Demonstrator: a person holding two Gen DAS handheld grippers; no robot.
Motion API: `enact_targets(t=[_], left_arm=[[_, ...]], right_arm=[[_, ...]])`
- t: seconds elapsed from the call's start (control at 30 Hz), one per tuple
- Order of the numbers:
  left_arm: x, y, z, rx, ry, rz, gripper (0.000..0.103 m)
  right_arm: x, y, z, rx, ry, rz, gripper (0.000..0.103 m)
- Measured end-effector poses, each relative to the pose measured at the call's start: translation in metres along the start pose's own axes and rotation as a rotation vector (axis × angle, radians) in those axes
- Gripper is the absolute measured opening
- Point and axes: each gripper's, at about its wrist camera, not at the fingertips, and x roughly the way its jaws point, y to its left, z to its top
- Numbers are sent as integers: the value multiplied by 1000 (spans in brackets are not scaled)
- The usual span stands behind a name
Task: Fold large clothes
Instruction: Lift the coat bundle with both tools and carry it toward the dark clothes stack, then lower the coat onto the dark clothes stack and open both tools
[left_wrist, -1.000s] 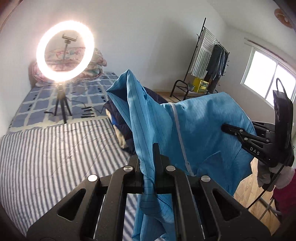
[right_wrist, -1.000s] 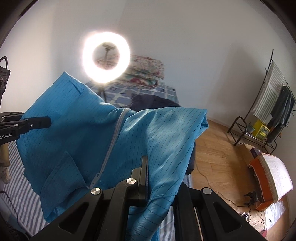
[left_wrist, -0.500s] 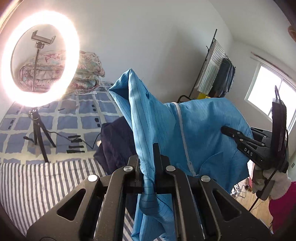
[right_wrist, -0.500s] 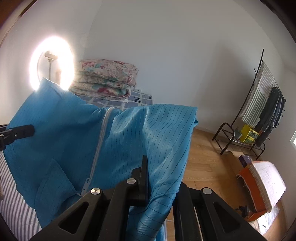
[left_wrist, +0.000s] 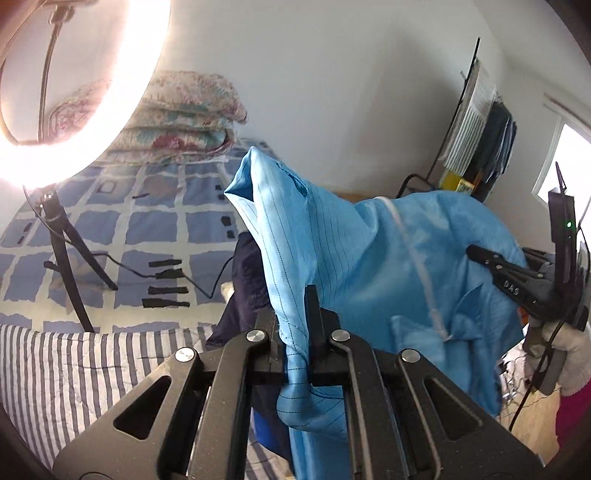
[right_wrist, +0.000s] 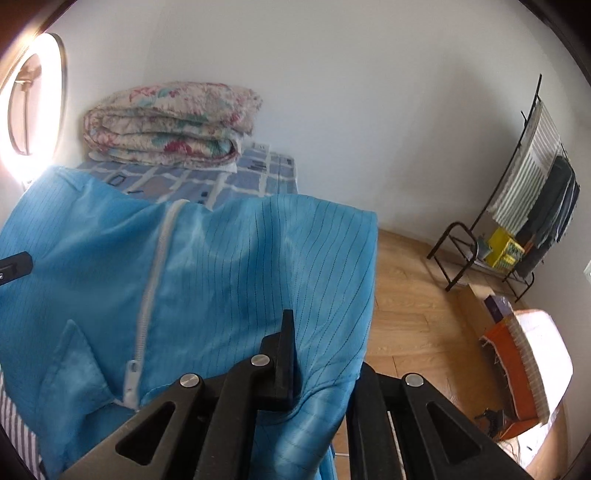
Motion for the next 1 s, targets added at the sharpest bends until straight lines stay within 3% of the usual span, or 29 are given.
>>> enact_targets(t=[0.07, 0.13, 0.23, 0.3, 0.5, 0.57, 0.63, 0.7, 0.77, 0.83, 0.87, 0.9, 1.0], left_arm=[[8, 0, -5, 16, 9, 42, 6], [10, -2, -8, 44, 13, 91, 14], [4, -2, -9, 54, 2, 122, 26], [-8, -4, -8, 80, -25, 167, 43], [-56, -6, -7, 90, -76, 152, 44], [-77, -11, -9, 99, -91, 141, 44], [-98, -16, -13, 110, -108, 137, 44], [-121, -20, -21, 121, -124, 135, 45], [-146, -25, -33, 139, -133, 142, 45], [-170, -27, -45, 155, -133, 153, 45], [-182, -28, -49, 161, -132, 156, 45], [-196, -28, -53, 166, -131, 159, 45], [-243, -28, -65, 161, -154, 166, 45]], right_arm=[[14, -1, -7, 2, 23, -33, 22], [29, -1, -12, -5, 63, -106, 29], [37, -9, -14, 27, 86, -130, 32], [30, -20, -17, 72, 71, -121, 33], [-8, -33, -24, 131, 25, -178, 43], [-27, -38, -29, 152, 7, -182, 51], [-45, -41, -35, 162, -3, -144, 51], [-62, -36, -47, 148, -9, -38, 51], [-68, -30, -64, 121, 23, 9, 52], [-45, -26, -90, 101, 200, -84, 51], [-34, -25, -103, 95, 289, -137, 39], [-29, -27, -120, 95, 355, -186, 33], [-57, -45, -148, 214, 319, -175, 34]])
